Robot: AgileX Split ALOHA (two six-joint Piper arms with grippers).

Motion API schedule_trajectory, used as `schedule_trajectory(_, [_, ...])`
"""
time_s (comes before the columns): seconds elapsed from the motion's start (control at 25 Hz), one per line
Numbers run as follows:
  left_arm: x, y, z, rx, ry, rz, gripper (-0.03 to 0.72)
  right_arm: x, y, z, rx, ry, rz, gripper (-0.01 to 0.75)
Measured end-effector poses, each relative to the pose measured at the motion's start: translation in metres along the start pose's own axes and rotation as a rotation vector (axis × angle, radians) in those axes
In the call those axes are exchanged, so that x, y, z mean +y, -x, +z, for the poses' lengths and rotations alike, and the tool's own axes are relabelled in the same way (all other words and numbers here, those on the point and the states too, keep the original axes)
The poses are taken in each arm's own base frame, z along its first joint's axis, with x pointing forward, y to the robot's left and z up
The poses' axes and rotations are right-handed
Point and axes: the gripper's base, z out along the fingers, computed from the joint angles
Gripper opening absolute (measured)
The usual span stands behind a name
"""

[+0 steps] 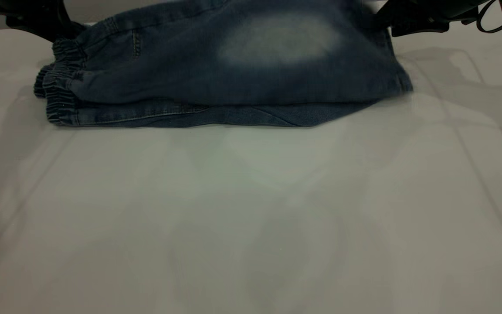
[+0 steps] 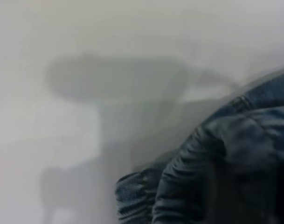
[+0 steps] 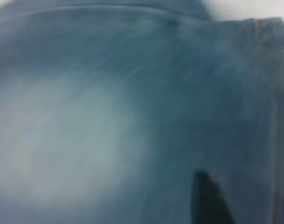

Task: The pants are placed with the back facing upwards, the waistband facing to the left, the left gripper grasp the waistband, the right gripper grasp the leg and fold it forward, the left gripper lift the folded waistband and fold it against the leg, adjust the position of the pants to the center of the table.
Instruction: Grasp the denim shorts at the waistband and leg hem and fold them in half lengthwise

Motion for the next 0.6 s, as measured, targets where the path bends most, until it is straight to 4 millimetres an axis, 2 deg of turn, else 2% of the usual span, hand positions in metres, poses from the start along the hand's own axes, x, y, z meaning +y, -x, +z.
schedule_trajectory(0.12, [0.0,0.003,-0.002,-0.023,0.002,0.0,0.443,0.001,0.002,-0.001,-0.005,0.002,0.0,0.432])
schedule_trajectory(0.24, [-0.001,0.006,-0.011,-0.036,0.0,-0.001,0.526,0.007,0.008,-0.008,-0.018,0.014,-0.019,0.474])
schedule_trajectory(0.6, [-0.007,0.016,-0.072,-0.017,-0.001,0.042,0.549,0.042,0.028,-0.036,0.005,0.049,-0.091,0.485])
